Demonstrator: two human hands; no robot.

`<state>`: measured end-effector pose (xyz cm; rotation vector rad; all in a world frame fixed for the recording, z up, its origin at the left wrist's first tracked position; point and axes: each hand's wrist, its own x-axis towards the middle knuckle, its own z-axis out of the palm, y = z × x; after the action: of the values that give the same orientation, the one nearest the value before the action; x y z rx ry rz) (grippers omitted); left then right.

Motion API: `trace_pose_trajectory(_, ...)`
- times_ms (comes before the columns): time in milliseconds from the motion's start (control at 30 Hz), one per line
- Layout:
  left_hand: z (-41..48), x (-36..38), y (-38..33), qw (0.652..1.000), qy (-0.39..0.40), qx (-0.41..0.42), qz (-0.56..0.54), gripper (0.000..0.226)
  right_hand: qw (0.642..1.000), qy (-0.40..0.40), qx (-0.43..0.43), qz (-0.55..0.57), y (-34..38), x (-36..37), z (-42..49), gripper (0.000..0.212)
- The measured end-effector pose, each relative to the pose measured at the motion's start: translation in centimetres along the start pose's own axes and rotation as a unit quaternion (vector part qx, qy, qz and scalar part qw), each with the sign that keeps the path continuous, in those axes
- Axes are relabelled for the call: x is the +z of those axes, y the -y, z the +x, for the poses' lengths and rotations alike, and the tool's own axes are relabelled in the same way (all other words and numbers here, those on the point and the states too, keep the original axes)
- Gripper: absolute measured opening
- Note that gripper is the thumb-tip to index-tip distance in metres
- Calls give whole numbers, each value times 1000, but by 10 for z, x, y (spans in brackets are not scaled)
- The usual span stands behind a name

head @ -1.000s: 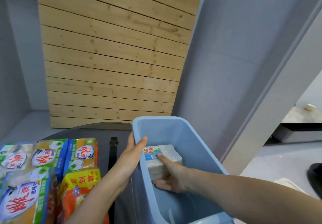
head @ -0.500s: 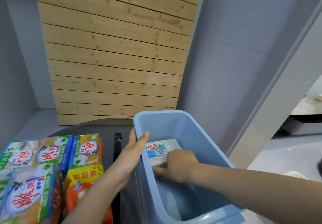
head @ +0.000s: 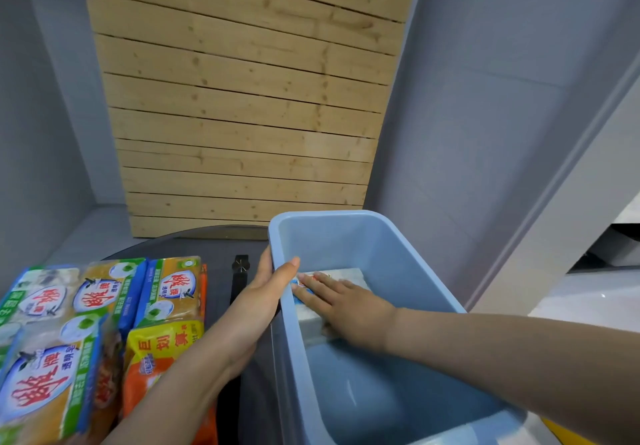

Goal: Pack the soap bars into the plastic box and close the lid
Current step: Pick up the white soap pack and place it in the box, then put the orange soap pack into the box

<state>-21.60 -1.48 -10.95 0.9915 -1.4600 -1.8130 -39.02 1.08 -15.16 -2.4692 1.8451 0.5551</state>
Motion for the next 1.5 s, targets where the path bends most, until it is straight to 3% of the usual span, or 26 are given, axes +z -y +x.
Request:
trace_pose_trajectory(233, -4, 1, -4, 1000, -2, 13, 12, 26, 1000, 5, 7, 15, 2, -10, -3, 74)
trace_pose_trajectory(367, -14, -2, -11, 998, -40, 16, 50, 42, 993, 25, 36, 113, 1, -44, -19, 70)
trace_pose_trajectory(433, -25, -10, -13, 995, -68, 12, 67, 56, 983, -18, 56, 174, 5, -70, -34, 64)
trace_pose_trajectory(500, -43, -20, -18, 988, -94, 36, 116, 51, 970, -98, 69, 213, 16, -97, -52, 57)
trace_pose_trajectory(567, -66, -39, -22, 976, -120, 82, 160, 38, 935, -177, 72, 299, 38, -119, -68, 50)
trace_pose_trajectory(667, -96, -76, -16, 950, -165, 128, 231, 29, 835, -215, 45, 504, 89, -141, -79, 42)
trace_pose_trajectory(800, -130, -113, 1, 927, -232, 118, 270, 34, 747, -170, 39, 642, 151, -135, -70, 46)
trace_pose_trajectory(933, -158, -113, 19, 922, -255, 159, 245, 18, 649, -116, 134, 740, 184, -105, -45, 49)
trace_pose_trajectory(1033, -168, -95, 35, 927, -233, 165, 244, 23, 586, -93, 197, 780, 194, -79, -28, 67)
trace_pose_trajectory(1167, -166, -78, 51, 916, -199, 141, 318, 41, 501, -57, 199, 840, 201, -50, -16, 53)
trace_pose_trajectory(1333, -157, -60, 61, 939, -147, 19, 311, 62, 453, -43, 180, 872, 206, -40, -18, 50)
trace_pose_trajectory(1500, -159, -56, 57, 973, -179, 38, 140, 44, 434, -102, 144, 883, 212, -42, -33, 39)
